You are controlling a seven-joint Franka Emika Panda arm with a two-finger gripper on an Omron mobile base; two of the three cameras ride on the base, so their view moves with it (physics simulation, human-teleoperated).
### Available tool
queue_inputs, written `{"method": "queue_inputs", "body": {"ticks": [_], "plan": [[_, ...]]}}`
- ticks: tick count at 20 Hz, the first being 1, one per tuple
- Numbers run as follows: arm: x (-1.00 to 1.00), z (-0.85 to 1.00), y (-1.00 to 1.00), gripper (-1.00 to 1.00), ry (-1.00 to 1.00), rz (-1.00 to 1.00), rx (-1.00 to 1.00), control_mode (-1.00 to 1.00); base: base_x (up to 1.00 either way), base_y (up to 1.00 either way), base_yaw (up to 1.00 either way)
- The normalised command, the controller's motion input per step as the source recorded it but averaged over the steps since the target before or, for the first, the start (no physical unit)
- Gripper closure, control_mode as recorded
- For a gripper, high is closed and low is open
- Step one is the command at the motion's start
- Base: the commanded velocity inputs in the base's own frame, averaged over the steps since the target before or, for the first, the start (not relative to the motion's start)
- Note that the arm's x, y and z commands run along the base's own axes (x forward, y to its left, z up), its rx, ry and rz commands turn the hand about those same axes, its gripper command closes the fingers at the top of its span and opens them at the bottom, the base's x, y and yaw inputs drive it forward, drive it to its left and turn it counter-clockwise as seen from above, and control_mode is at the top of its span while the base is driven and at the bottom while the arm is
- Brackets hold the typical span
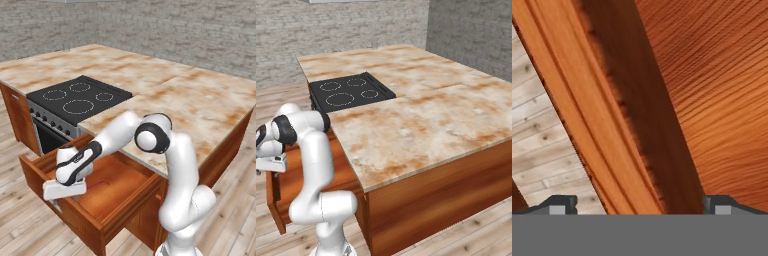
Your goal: Take a straw from the drawer in front and place it inside the glass cup on the dining counter.
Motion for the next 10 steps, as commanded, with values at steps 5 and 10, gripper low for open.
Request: {"method": "queue_inputs", "body": {"ticks": [5,10], "plan": [[0.00,-0.04,0.52,-1.00,0.00,-0.01,0.00,-1.00,0.00,0.00,0.00],[0.00,0.00,0.36,-1.00,0.00,0.00,0.00,-1.00,0.00,0.00,0.00]]}}
